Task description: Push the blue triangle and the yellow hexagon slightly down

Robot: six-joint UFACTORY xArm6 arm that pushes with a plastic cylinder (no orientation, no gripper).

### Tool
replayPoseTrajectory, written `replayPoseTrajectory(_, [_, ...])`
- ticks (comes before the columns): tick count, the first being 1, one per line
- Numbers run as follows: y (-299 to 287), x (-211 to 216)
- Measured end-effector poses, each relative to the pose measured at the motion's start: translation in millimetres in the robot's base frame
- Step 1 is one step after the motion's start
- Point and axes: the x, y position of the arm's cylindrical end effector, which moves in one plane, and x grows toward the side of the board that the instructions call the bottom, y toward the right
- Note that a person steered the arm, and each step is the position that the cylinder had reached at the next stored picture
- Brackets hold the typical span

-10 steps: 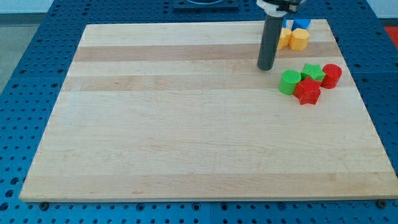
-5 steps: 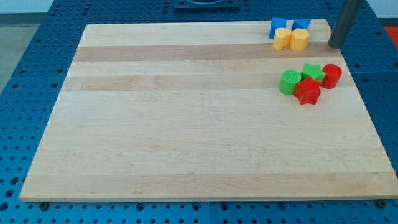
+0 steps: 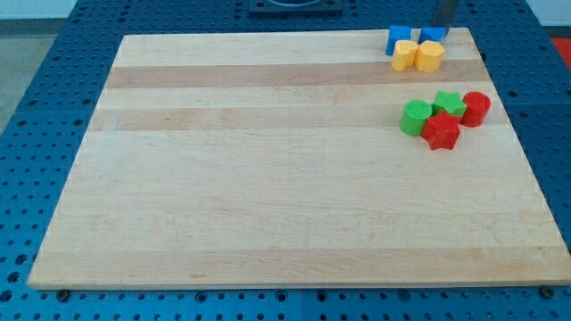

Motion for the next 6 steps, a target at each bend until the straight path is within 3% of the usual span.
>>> replayPoseTrajectory(5, [-20.4, 63.4])
replayPoseTrajectory(6, [-20.4, 48.1])
